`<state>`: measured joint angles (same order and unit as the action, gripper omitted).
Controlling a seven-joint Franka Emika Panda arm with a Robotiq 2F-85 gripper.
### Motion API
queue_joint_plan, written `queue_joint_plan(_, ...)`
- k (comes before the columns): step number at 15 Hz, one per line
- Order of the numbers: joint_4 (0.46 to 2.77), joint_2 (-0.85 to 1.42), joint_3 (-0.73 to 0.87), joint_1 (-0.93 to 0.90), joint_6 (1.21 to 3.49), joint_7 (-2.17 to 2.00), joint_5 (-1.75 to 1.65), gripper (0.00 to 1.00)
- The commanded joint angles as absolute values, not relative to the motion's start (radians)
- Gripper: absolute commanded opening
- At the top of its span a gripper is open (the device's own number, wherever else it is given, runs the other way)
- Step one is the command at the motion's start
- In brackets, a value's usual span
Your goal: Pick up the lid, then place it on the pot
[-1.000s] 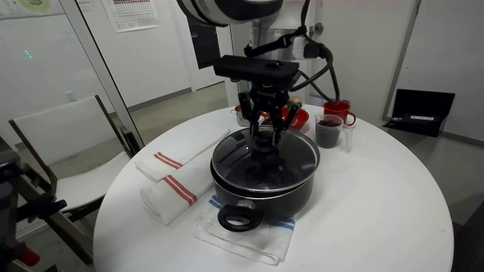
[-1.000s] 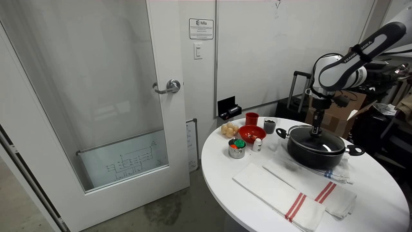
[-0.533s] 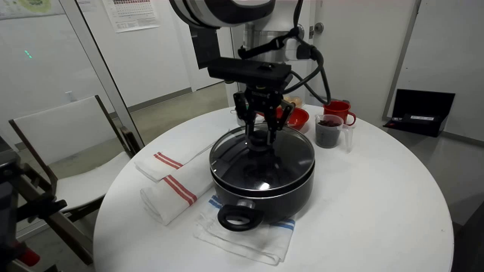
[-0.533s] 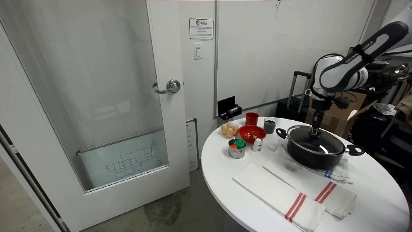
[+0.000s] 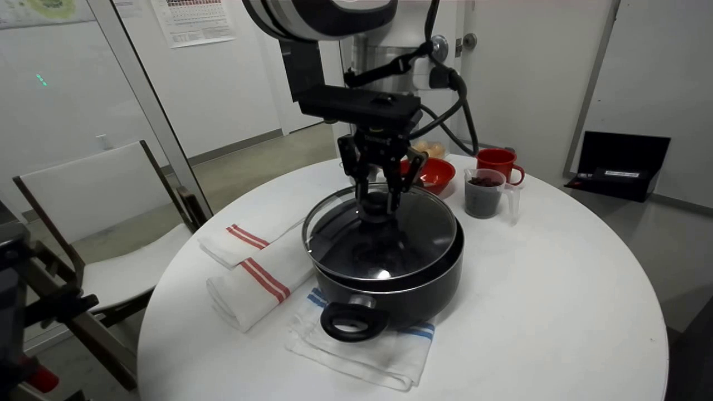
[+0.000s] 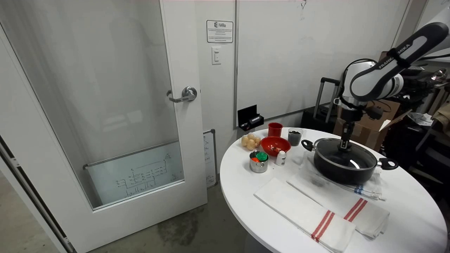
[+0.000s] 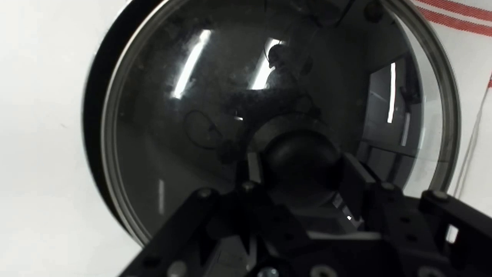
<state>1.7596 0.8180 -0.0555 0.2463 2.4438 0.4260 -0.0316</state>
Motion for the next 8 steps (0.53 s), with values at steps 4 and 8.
queue_joint_plan(4,1.783,0.800,-0.064,0.264,2.471,0.428,-0.002,0.25)
queue_joint_plan(8,1.774,0.806,-0.062,0.274,2.465,0.430,0.003,0.25)
